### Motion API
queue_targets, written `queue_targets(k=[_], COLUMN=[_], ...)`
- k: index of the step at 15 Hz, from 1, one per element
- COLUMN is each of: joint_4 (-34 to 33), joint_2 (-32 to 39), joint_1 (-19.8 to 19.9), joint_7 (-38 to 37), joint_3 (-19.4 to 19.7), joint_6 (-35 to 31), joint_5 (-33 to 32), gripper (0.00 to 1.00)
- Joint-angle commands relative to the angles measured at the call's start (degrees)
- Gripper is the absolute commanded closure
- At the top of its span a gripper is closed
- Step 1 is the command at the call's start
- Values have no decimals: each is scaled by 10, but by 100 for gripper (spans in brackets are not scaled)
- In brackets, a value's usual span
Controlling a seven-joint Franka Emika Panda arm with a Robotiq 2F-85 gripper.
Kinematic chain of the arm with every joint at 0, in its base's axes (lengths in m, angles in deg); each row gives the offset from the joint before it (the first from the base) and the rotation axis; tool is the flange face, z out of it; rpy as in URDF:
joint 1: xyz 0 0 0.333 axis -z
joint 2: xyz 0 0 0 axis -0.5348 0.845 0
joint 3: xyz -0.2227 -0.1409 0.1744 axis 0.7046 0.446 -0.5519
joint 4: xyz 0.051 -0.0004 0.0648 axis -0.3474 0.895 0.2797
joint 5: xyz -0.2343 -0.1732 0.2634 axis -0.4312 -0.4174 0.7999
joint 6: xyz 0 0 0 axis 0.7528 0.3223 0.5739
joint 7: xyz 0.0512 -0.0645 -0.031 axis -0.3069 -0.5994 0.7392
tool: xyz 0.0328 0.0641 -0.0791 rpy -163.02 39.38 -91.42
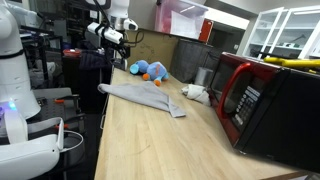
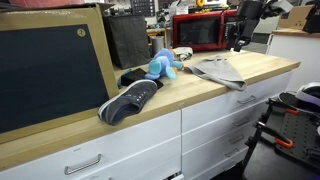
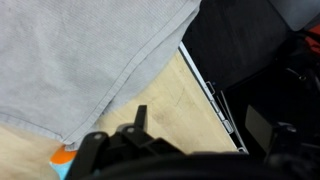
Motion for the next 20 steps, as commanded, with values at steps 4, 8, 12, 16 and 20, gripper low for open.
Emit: queue_targets(k=[4,8,12,16,20], joint_4=[-35,-53,-57,-82,-109], joint_2=[69,96,106,145,189], joint_1=[-15,-12,-20,-30,-34], joint_7=[-63,-66,-86,-142,-214], joint_3=[-15,-18,-32,-51,-74], joint_6=[-43,-43,-75,-117,-146], joint_5=[-5,-4,4,6,-3], gripper=[0,0,0,0,0])
